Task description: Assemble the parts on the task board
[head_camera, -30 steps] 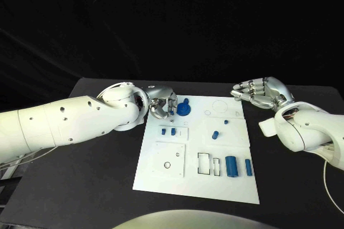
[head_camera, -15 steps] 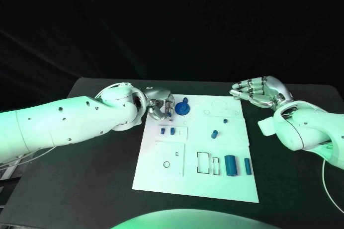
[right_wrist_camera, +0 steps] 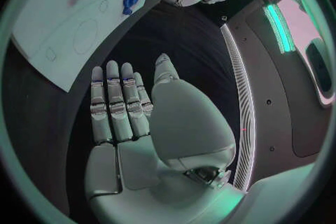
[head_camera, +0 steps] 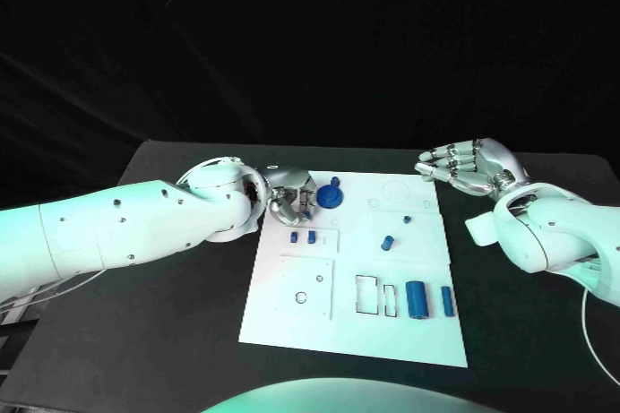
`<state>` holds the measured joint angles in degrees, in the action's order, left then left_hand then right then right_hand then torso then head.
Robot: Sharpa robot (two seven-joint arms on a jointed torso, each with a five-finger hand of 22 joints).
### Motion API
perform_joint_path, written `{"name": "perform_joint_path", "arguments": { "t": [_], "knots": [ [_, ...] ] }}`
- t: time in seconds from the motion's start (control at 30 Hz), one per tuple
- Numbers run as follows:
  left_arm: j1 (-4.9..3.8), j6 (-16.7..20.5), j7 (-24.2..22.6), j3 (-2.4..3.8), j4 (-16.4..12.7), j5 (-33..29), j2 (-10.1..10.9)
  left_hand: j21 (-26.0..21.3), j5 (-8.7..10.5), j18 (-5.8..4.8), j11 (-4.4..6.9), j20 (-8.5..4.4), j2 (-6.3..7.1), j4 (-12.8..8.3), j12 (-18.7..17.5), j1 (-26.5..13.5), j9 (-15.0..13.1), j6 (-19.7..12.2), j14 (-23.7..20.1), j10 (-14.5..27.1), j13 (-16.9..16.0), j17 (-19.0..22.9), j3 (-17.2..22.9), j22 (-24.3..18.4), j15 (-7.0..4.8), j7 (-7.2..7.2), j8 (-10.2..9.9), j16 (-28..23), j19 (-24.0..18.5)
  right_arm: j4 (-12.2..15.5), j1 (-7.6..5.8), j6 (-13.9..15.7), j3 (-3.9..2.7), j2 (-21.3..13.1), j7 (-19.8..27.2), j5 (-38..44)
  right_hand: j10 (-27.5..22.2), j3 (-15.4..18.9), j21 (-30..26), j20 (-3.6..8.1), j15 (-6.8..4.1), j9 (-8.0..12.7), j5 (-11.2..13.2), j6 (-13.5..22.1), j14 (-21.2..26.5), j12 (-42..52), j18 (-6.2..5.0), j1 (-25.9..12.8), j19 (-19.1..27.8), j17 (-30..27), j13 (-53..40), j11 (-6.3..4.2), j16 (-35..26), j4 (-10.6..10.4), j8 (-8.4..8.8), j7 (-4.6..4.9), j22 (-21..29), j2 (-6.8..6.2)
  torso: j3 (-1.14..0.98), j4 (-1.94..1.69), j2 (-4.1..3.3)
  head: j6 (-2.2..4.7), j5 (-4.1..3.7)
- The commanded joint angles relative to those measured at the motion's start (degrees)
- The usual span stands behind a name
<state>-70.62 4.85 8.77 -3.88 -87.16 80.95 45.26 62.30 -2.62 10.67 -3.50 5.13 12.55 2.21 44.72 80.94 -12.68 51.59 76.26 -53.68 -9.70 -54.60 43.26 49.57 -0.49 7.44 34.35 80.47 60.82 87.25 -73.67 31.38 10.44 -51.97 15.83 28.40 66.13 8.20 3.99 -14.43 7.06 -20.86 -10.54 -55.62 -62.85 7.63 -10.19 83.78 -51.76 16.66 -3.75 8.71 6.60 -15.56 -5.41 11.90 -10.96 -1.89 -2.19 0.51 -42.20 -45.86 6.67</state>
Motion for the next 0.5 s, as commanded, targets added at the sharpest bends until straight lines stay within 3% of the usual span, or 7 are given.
{"name": "perform_joint_path", "arguments": {
  "t": [0.03, 0.5],
  "knots": [
    [0.05, -0.76, -0.07, 0.02, 0.03, -0.47, -0.28, -0.07, -0.30, -0.93, 0.05, 0.22, -0.05, 0.09, -0.26, -0.41, -0.07, 0.38, -0.12, -0.15, 0.04, 0.02, 0.19, -0.03, 0.16, 0.13, 0.12, 0.14, -0.34, 0.00, 0.03, -0.95, -0.01, 0.11, 0.48, 0.40, -0.48, -0.31, 0.07, 0.07, 0.00, 0.08, -0.04, -0.25, -0.44, 0.13, -0.40, 0.72, -0.01, -0.05, 0.08, 0.05, -0.18, 0.06, 0.18, 0.31, 0.06, 0.08, -0.04, 0.03, 0.04, 0.04, -0.06],
    [0.11, -1.95, 0.34, -0.02, 0.51, -0.69, -0.83, -0.07, -0.30, -0.91, 0.06, 0.20, -0.01, 0.00, -0.34, -0.41, -0.10, 0.36, -0.12, -0.20, 0.08, -0.02, 0.30, -0.02, 0.16, 0.11, 0.08, 0.16, -0.35, 0.05, 0.03, -1.10, -0.01, 0.09, 0.43, 0.29, -0.47, -0.30, 0.07, 0.07, 0.00, 0.09, -0.03, -0.27, -0.44, 0.14, -0.40, 0.74, -0.01, -0.08, 0.07, 0.04, -0.19, 0.02, 0.18, 0.31, 0.10, 0.07, -0.05, 0.03, 0.03, 0.07, -0.09]
  ]
}}
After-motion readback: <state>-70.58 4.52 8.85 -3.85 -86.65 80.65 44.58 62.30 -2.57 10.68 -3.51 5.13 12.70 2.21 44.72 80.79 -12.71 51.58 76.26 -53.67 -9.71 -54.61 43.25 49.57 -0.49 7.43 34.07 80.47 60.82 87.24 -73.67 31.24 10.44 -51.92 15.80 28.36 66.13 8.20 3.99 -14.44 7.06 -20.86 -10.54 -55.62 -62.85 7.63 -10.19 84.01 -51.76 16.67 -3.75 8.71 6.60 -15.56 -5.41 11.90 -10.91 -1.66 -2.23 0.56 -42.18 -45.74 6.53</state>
